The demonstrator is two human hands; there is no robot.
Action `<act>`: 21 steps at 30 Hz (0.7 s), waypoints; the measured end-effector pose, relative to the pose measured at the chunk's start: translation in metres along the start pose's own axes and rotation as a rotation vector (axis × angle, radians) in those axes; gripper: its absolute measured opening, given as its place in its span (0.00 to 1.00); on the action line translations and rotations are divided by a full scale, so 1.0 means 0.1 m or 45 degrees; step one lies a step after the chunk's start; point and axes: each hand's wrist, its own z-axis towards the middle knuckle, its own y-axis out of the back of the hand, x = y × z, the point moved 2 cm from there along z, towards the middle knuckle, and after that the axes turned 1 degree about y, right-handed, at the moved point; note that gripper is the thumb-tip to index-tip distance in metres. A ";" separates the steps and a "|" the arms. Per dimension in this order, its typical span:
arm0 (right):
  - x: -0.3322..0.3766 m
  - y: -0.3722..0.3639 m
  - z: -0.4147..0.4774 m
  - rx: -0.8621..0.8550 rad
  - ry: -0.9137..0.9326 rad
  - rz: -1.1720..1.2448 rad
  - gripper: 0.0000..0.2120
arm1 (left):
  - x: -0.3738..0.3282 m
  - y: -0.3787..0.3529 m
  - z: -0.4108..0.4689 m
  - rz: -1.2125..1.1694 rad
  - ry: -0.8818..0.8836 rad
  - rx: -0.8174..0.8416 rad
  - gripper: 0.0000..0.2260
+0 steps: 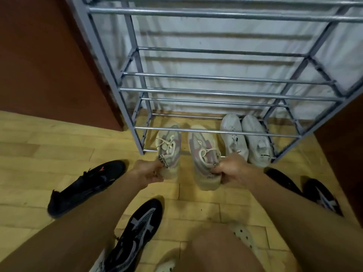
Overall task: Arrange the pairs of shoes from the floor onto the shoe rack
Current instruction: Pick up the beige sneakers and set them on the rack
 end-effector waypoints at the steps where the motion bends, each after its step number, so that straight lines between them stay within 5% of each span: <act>1: 0.01 -0.02 0.13 -0.029 0.019 -0.031 0.09 | -0.04 -0.04 0.11 -0.018 0.010 0.002 0.12; 21: 0.26 -0.61 1.88 -0.070 0.082 0.282 0.12 | -0.26 -0.13 1.56 0.080 -0.157 -0.126 0.17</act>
